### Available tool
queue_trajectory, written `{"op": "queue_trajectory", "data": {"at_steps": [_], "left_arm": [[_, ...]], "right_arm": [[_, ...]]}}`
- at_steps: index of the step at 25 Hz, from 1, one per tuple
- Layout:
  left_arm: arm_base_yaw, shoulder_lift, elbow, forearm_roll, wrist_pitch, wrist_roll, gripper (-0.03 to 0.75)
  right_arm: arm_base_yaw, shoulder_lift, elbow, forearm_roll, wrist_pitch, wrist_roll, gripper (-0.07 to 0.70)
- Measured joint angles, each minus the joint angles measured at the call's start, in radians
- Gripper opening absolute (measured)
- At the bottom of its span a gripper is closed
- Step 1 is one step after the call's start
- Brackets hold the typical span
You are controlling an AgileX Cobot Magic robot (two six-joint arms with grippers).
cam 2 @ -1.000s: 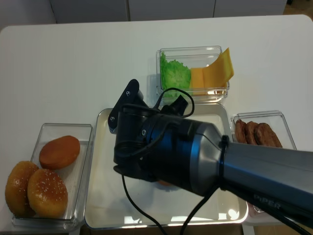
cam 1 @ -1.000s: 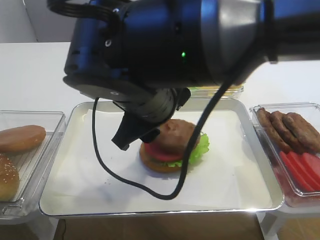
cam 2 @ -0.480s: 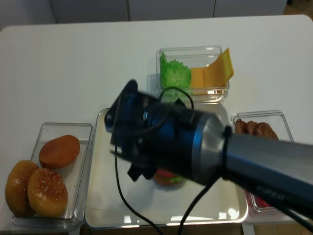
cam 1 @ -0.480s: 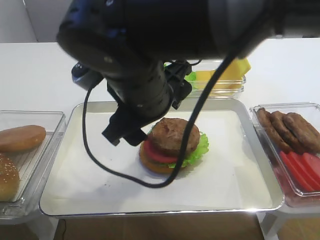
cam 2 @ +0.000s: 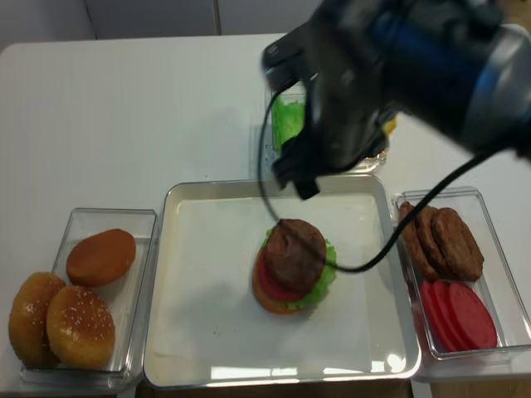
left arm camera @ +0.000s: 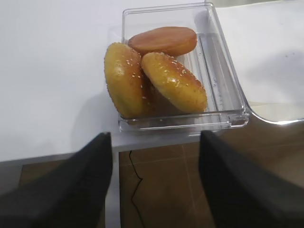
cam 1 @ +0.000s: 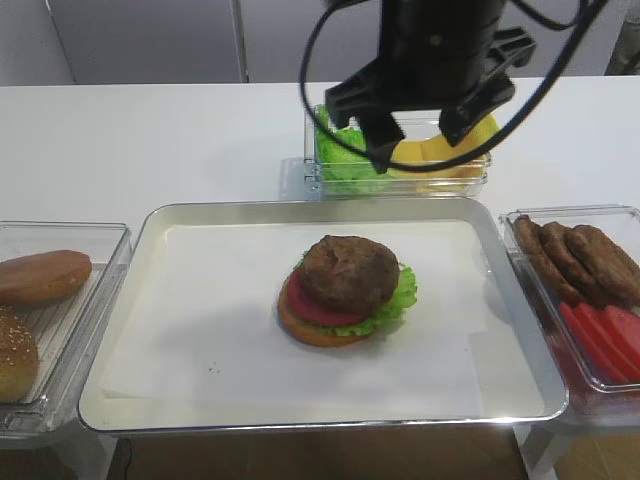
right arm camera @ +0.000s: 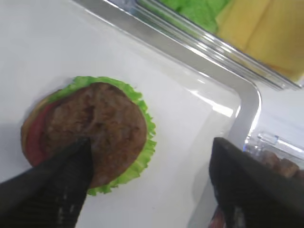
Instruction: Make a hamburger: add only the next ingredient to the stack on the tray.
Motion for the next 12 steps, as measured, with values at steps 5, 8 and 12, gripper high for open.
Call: {"op": "queue_trajectory", "data": {"at_steps": [5,8,12], "left_arm": [[0.000,0.000,0.000,0.000,0.000,0.000,0.428],[0.000,0.000,0.000,0.000,0.000,0.000,0.428],[0.000,0.000,0.000,0.000,0.000,0.000,0.428]], "right_arm": [[-0.204,-0.038,0.000,0.160,0.005,-0.089,0.546],[-0.316,-0.058,0.017,0.226,0.005,-0.125,0.534],[-0.445,-0.115,0.088,0.258,-0.001,-0.148,0.526]]}}
